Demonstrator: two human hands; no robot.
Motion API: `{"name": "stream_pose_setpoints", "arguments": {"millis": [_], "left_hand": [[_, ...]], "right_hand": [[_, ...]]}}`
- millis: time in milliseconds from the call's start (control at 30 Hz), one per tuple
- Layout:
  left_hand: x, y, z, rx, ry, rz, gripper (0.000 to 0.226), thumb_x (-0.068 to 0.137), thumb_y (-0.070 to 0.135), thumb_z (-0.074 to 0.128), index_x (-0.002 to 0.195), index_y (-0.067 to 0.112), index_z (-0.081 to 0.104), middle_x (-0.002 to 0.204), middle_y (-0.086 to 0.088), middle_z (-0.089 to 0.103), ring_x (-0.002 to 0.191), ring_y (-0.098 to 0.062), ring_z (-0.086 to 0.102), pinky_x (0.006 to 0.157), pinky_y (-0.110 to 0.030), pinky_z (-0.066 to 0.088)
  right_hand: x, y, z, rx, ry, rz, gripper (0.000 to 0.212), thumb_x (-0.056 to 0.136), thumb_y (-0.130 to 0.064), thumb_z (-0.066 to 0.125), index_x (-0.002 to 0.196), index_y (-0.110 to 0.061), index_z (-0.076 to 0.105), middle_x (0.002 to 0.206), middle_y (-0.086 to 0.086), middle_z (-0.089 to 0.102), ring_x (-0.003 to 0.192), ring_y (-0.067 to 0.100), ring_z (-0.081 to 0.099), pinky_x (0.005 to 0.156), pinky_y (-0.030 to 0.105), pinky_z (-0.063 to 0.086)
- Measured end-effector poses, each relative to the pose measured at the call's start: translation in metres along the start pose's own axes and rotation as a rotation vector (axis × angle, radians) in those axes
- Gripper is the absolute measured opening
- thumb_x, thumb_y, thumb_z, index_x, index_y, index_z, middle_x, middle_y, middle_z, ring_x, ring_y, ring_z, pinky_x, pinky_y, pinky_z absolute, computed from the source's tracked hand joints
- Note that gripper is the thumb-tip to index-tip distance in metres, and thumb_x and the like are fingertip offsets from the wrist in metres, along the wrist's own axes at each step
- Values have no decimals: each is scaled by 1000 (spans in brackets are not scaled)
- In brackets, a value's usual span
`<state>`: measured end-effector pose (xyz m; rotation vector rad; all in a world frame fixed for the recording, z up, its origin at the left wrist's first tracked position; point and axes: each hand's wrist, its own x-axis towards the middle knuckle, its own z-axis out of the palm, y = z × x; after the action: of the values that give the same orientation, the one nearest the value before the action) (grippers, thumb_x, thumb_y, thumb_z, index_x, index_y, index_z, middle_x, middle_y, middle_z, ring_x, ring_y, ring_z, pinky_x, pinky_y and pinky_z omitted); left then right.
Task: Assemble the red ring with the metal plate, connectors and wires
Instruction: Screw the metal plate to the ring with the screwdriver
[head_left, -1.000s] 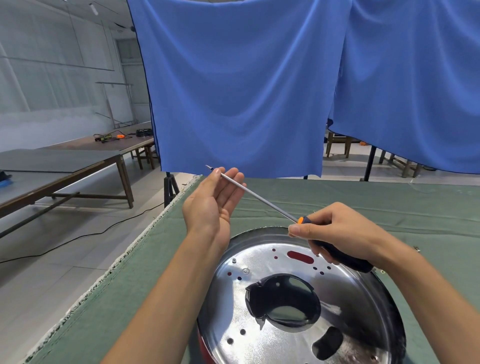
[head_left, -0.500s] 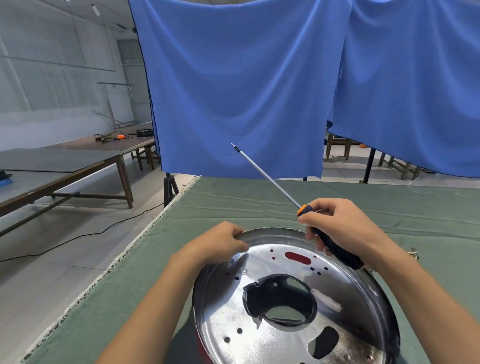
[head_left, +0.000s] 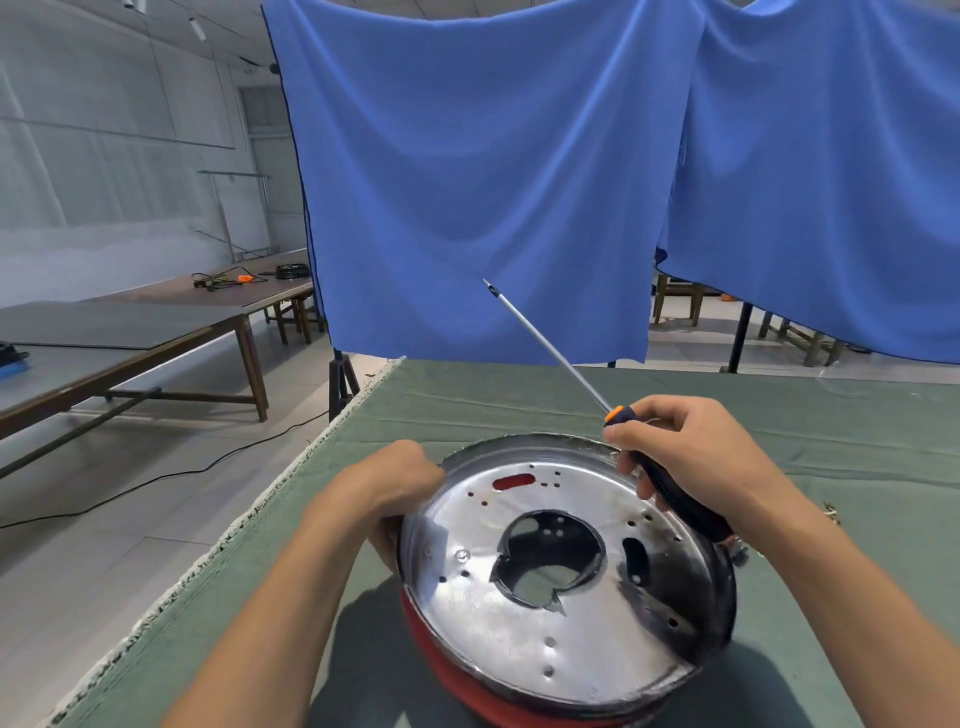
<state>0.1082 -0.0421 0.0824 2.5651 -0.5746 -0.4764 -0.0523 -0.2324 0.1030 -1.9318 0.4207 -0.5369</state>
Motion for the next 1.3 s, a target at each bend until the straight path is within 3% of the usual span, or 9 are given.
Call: {"name": "stream_pose_setpoints", "arguments": {"millis": [133, 267, 333, 433, 633, 800, 1000, 1167, 1300], "left_hand": [[-3, -1, -5, -21, 39, -34, 30, 87, 30, 49, 80, 2, 55, 72, -12, 65, 55, -28, 66, 49, -38, 57], [13, -2, 15, -191, 132, 229, 23, 91, 30, 58, 110, 17, 64, 103, -1, 62, 93, -19, 59, 83, -28, 46], [16, -6, 21, -236, 125, 261, 11, 93, 18, 55, 92, 15, 66, 86, -1, 58, 80, -20, 54, 74, -28, 40], [17, -7, 18, -96, 196, 190, 35, 88, 2, 47, 57, 14, 35, 58, -6, 32, 63, -23, 27, 55, -30, 22], [-5, 3, 0, -85, -249, 4, 38, 83, 31, 43, 80, -2, 60, 69, -20, 70, 60, -30, 71, 45, -28, 53], [12, -2, 17, -274, 28, 145, 29, 87, 36, 58, 81, 7, 54, 71, -3, 49, 63, -19, 52, 54, -28, 50], [19, -13, 35, -858, -294, 29, 27, 84, 34, 55, 84, 8, 61, 65, -6, 52, 54, -18, 47, 55, -28, 37], [19, -9, 32, -837, -231, 64, 14, 74, 13, 53, 62, 10, 45, 53, -4, 42, 43, -17, 41, 45, -23, 34], [17, -10, 26, -548, -276, 68, 18, 79, 28, 55, 69, 13, 55, 49, 3, 54, 39, -13, 51, 42, -20, 41]], "right_hand": [[1, 2, 3, -1, 8, 18, 5, 84, -13, 65, 80, -10, 67, 56, 4, 66, 41, 16, 53, 42, 27, 42], [0, 2, 6, 12, 18, 28, 6, 84, -9, 60, 82, -9, 65, 57, 3, 66, 41, 16, 53, 43, 27, 43], [0, 2, 7, 7, 12, 34, 6, 83, -8, 60, 83, -9, 66, 57, 2, 66, 41, 16, 53, 43, 27, 43], [1, 4, 7, 4, 8, 43, 5, 83, -8, 62, 82, -9, 67, 57, 3, 67, 42, 17, 54, 45, 28, 43], [3, 7, 9, 31, 0, 50, 7, 83, -7, 62, 79, -10, 66, 56, 3, 67, 41, 18, 54, 48, 30, 44], [3, 7, 10, 32, -1, 47, 6, 81, -7, 63, 80, -11, 67, 57, 3, 67, 42, 17, 54, 51, 34, 45], [1, 7, 10, 8, 4, 38, 7, 82, -7, 63, 79, -12, 67, 58, 5, 68, 42, 18, 55, 50, 34, 45], [1, 6, 12, -16, -11, 37, 7, 82, -8, 63, 80, -13, 68, 58, 3, 68, 42, 16, 56, 51, 34, 46], [0, 7, 13, -33, -15, 26, 8, 82, -10, 64, 81, -16, 68, 58, 2, 68, 44, 16, 57, 46, 30, 45]]}}
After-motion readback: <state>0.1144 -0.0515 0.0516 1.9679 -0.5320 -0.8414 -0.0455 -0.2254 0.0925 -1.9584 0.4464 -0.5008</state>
